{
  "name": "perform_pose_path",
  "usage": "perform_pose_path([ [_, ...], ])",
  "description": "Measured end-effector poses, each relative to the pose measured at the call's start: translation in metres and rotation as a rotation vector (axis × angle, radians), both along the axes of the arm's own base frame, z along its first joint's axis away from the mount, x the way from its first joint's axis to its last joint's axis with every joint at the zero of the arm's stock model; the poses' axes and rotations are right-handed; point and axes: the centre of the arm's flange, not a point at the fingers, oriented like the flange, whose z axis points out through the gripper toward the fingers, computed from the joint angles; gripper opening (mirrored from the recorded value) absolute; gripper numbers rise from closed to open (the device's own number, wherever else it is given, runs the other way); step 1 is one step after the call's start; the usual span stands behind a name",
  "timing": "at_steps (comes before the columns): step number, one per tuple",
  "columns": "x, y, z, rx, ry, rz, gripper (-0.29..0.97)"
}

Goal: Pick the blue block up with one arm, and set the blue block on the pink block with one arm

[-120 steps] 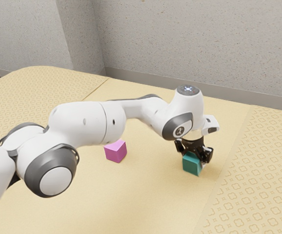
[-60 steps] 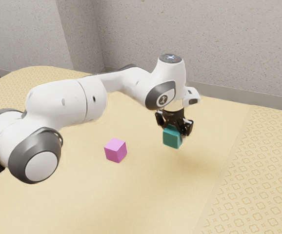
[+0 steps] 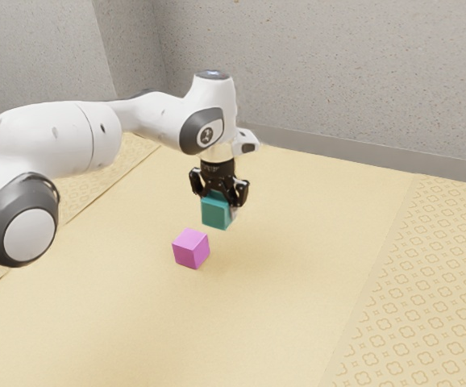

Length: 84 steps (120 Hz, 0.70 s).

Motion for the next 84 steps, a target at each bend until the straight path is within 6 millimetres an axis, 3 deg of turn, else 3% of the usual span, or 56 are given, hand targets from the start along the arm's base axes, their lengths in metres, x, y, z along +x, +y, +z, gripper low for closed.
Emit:
perform_pose_path([
  [13,-0.001,0.032,-0.004,0.002,0.029,0.022,0.38],
  [33,-0.011,0.062,-0.015,0.000,0.086,0.029,0.38],
  [84,-0.023,0.068,-0.032,-0.017,0.146,-0.020,0.38],
])
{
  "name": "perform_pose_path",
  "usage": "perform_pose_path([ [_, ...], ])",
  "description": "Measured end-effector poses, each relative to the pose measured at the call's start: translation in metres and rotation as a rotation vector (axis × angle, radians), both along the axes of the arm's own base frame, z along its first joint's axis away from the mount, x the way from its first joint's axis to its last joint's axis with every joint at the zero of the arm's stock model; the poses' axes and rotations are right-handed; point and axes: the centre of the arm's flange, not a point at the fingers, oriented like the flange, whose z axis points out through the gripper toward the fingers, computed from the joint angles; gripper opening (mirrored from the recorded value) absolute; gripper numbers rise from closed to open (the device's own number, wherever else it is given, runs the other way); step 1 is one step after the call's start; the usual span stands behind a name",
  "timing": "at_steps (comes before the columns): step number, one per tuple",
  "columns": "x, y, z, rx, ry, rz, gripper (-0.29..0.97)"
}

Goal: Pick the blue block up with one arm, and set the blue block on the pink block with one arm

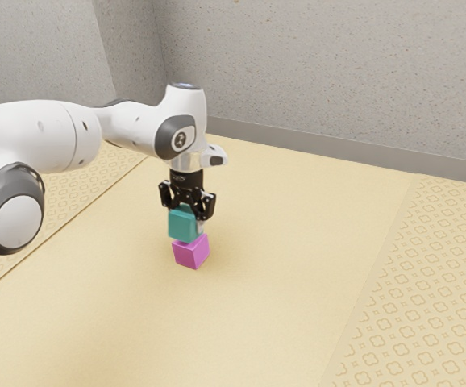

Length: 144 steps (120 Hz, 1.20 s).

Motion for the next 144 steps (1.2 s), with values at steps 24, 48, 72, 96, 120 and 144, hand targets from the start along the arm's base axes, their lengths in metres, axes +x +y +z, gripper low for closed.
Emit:
perform_pose_path([
  [24,0.002,-0.005,0.001,-0.008,-0.003,-0.024,0.38],
  [48,0.002,-0.006,0.001,-0.012,-0.004,-0.038,0.52],
  [72,0.008,-0.008,0.025,-0.017,-0.042,-0.051,0.62],
  [96,-0.028,-0.043,0.191,0.006,-0.227,-0.125,0.66],
  [120,-0.088,-0.064,0.279,0.048,-0.293,-0.190,0.67],
  [144,-0.102,-0.057,0.284,0.091,-0.245,-0.191,0.68],
])
